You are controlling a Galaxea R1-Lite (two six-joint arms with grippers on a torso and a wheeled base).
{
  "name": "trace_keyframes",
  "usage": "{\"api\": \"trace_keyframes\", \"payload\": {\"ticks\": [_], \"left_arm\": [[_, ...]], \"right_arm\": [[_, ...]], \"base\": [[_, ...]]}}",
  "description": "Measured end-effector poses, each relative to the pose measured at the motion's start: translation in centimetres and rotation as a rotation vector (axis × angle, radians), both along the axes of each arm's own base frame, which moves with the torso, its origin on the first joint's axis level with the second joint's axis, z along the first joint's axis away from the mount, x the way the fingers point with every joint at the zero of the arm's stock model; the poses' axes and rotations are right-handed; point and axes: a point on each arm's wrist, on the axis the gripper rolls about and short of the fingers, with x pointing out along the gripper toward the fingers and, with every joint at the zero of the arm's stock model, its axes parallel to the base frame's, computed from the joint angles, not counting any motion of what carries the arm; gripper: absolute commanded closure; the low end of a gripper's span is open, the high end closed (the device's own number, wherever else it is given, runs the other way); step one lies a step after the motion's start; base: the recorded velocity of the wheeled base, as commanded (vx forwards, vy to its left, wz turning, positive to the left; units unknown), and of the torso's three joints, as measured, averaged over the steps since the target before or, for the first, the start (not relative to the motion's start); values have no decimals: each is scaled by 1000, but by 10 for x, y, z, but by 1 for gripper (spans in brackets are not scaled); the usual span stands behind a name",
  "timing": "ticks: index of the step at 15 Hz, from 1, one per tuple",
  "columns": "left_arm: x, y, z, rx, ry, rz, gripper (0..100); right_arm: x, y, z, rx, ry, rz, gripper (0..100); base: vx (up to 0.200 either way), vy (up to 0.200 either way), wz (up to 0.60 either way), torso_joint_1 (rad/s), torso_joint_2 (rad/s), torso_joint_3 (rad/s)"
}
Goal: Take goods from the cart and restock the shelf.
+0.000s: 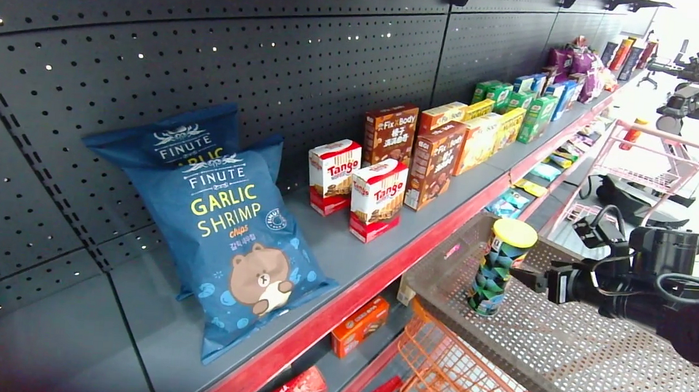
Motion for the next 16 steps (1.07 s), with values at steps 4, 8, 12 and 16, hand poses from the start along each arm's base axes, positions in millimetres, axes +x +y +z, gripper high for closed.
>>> {"api": "trace_keyframes", "payload": {"ticks": [4, 8, 12, 16], "left_arm": [[0, 0, 0, 0, 0, 0, 0], [0, 0, 0, 0, 0, 0, 0], [0, 0, 0, 0, 0, 0, 0], [0, 0, 0, 0, 0, 0, 0]], "right_arm": [[14, 5, -7, -9, -16, 26, 0], [47, 6, -18, -17, -48, 30, 0], [63, 13, -34, -11, -36, 66, 0], [74, 24, -41, 1, -43, 94, 100]], "base": [[0, 0, 0, 0, 0, 0], [0, 0, 0, 0, 0, 0], [0, 0, 0, 0, 0, 0], [0, 0, 0, 0, 0, 0]]}}
